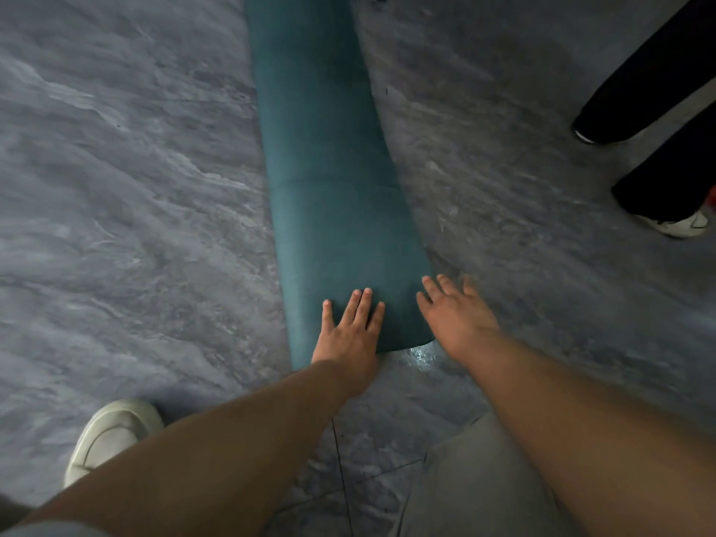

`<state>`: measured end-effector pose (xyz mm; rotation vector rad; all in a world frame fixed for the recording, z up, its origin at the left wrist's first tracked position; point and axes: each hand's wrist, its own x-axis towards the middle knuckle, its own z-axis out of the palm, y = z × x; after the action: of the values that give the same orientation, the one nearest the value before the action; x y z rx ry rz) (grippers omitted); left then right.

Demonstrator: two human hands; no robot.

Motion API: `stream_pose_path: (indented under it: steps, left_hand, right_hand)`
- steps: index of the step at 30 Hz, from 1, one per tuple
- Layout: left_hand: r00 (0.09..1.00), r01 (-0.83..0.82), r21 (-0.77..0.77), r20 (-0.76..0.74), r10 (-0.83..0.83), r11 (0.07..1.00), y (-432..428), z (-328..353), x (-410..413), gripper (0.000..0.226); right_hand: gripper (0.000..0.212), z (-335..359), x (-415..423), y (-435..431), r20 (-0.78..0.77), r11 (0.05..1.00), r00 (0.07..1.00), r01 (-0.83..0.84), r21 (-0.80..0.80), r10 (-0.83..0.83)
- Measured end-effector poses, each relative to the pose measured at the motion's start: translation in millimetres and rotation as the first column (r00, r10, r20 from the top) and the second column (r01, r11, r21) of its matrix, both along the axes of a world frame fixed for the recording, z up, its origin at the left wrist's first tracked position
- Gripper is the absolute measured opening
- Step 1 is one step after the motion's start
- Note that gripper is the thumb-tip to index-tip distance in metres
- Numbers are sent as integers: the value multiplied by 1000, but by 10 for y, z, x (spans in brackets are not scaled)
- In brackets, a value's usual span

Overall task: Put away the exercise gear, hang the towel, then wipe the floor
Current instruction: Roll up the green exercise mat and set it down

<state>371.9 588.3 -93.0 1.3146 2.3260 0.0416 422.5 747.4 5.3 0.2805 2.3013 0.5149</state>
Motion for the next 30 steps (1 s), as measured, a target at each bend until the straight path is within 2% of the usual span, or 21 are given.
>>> stream_pose_path:
  steps: [4, 9, 14, 20, 26, 30]
  left_hand:
    - [998, 66, -5, -5, -66, 998, -53, -57, -30, 82]
    - [998, 66, 37, -14, -66, 997, -163, -56, -141, 88]
    - [989, -134, 131, -51, 142, 982, -337, -49, -201, 106]
    - [935, -353, 39, 32, 352, 935, -469, -190, -285, 114]
    - [960, -262, -47, 92, 266, 964, -403, -302, -379, 108]
    - [969, -181, -137, 147, 200, 974, -361, -342, -478, 112]
  right_hand:
    - [70, -32, -19, -51, 41, 995, 999, 28, -93, -24]
    - [78, -118, -87, -61, 41, 994, 999, 32, -100, -28]
    - [91, -270, -168, -79, 17, 992, 999, 40, -116, -38]
    - [95, -404, -311, -169, 3, 984, 1000, 12, -175, -11]
    - [94, -501, -406, -231, 19, 975, 999, -29, -218, 34]
    - [98, -540, -471, -274, 63, 964, 997, -31, -266, 49]
